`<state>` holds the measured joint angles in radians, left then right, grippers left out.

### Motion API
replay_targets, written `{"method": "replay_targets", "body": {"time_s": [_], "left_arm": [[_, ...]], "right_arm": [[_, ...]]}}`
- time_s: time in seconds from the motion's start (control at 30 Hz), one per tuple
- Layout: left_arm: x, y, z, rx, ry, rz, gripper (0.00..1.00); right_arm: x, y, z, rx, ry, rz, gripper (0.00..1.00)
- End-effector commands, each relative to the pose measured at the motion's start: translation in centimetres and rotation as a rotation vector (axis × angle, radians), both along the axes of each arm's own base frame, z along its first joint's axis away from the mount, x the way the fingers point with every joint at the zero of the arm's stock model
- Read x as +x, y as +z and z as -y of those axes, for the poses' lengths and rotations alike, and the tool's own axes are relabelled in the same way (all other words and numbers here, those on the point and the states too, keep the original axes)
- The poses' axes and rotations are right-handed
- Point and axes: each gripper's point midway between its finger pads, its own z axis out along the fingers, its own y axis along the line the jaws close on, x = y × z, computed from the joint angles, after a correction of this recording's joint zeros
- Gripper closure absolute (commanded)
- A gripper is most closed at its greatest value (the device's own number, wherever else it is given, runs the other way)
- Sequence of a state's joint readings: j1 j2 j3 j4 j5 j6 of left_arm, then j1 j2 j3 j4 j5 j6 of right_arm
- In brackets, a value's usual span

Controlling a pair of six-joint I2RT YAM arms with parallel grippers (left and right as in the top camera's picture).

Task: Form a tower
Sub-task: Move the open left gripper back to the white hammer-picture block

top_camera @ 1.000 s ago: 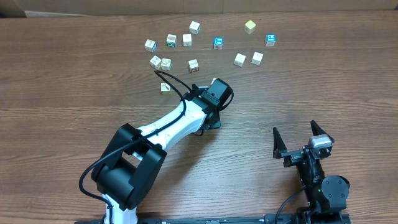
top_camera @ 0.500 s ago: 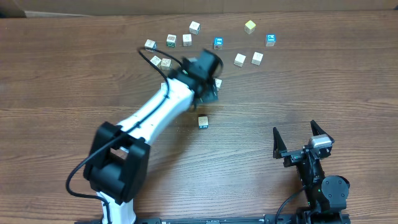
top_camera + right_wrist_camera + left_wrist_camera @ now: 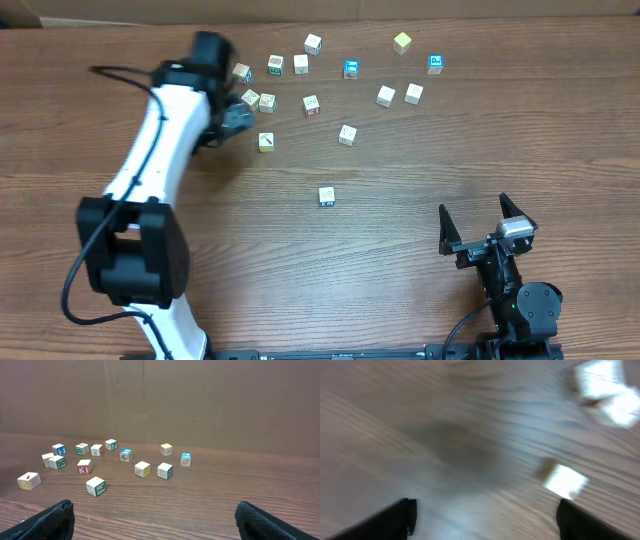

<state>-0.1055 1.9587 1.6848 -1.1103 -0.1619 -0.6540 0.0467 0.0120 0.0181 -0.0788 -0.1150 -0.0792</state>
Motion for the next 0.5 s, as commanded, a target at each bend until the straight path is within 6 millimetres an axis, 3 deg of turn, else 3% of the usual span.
{"method": "replay_targets", "body": {"time_s": [0.0,0.1,0.2,0.47], "left_arm": [[-0.9,-0.2,-2.8,0.005,0.061,-0.041,0.62],[-1.8,-1.2,-3.6,0.004,0.080,-0.077,0.96],[-2.7,-2.7,-2.7,-0.045,0.070,-0.109,0.96],[-2.5,-7.3,3.4,-0.213,-0.102,-0.066,0.96]], "right_arm": [[0.0,-0.2,0.0,-0.004,-0.004,0.004,0.00],[0.0,-0.2,0.0,-0.004,-0.004,0.004,0.00],[0.0,-0.2,0.0,-0.004,-0.004,0.004,0.00],[0.0,-0.2,0.0,-0.004,-0.004,0.004,0.00]]}}
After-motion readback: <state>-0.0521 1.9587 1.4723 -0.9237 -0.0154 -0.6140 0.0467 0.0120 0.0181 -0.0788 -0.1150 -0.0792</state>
